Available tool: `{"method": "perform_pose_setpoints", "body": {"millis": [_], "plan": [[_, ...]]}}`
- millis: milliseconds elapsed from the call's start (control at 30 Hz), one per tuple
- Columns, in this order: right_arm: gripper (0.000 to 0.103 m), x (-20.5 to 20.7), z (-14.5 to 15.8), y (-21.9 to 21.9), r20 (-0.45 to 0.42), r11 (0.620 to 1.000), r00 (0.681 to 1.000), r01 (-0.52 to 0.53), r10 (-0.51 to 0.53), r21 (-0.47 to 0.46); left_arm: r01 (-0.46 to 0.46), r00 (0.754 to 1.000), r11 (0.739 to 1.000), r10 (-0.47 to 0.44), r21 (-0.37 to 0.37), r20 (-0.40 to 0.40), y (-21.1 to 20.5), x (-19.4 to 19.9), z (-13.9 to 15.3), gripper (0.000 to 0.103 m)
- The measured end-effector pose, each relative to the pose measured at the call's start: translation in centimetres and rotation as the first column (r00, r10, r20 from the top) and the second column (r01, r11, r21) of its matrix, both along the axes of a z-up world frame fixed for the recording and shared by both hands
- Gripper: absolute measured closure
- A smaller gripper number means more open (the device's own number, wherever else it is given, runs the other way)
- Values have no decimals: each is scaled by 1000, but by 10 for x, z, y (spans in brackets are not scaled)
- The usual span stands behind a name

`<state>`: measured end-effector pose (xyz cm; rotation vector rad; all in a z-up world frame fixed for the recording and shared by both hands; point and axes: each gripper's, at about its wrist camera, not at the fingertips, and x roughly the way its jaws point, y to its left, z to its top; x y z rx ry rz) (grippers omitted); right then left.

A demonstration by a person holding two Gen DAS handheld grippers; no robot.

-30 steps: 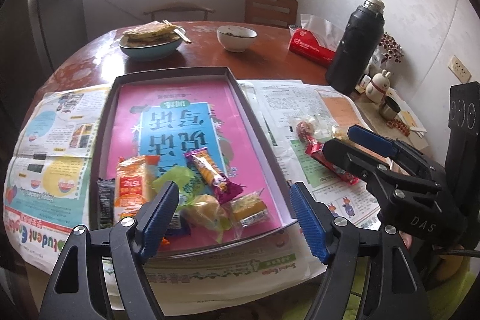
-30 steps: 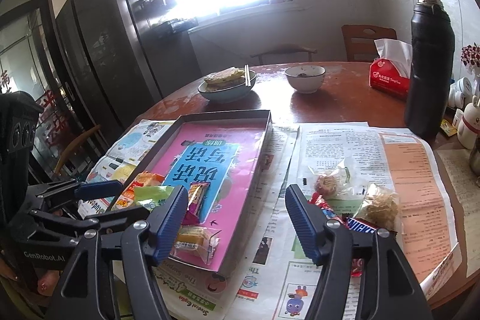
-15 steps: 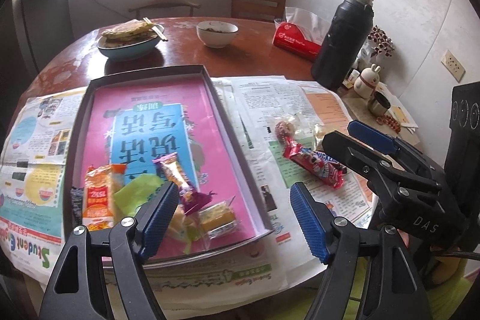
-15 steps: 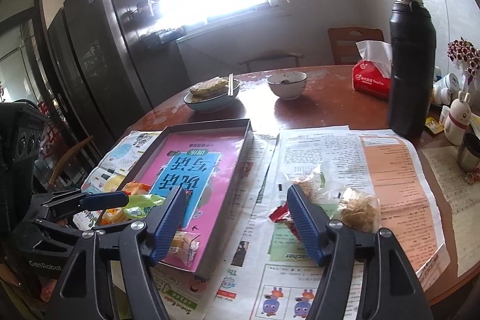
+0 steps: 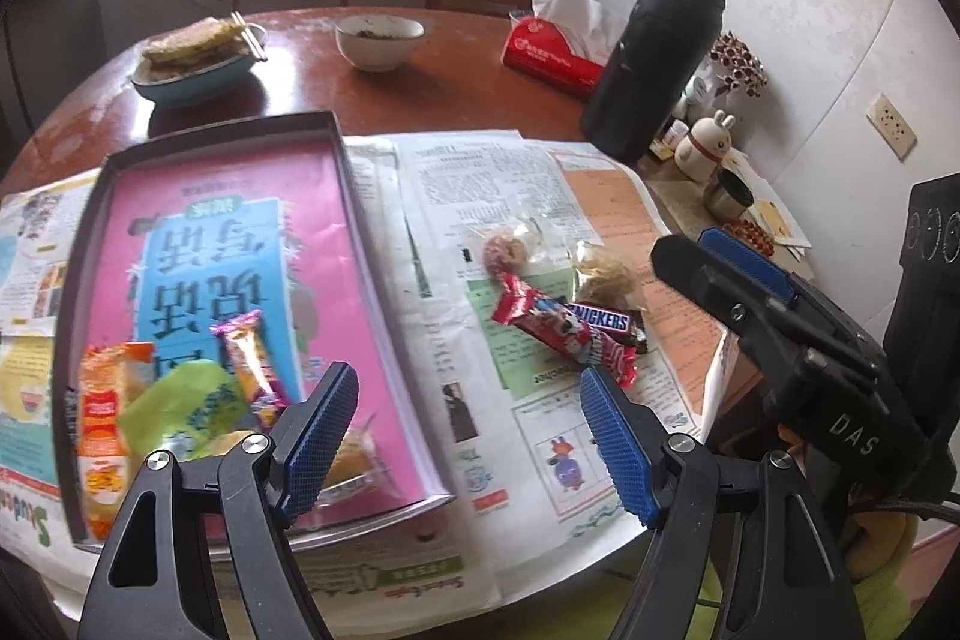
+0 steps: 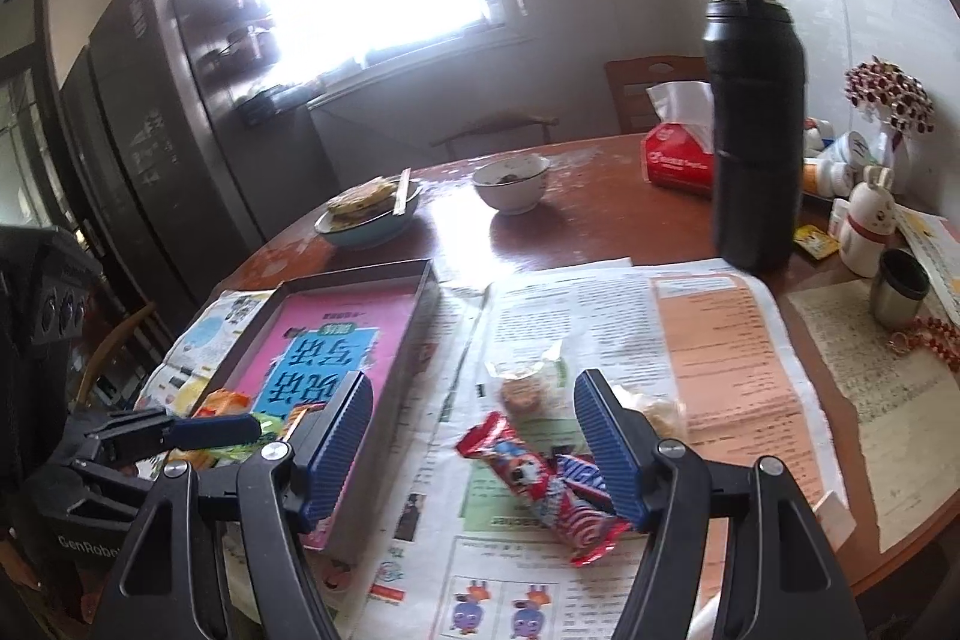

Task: Organize snacks
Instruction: 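Lower the left tool over the red candy stick and the right tool over the pastry bag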

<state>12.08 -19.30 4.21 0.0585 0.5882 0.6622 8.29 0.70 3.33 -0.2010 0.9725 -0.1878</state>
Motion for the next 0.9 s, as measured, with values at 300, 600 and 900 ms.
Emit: {"method": "perform_pose_setpoints", "body": {"millis": [300, 600, 900], "plan": [[32, 19, -6, -29, -26, 997, 997, 72, -72, 16, 34, 996, 996, -40, -81, -74, -21, 19, -21, 25], [32, 34, -16, -43, -53, 994, 993, 110, -109, 9, 18, 983, 990, -43, -139, -178, -41, 44, -52, 25], [32, 52, -31, -51, -98, 991, 986, 133, -133, -8, -50, 972, 978, 0, -203, -237, -48, 69, -69, 26]]}}
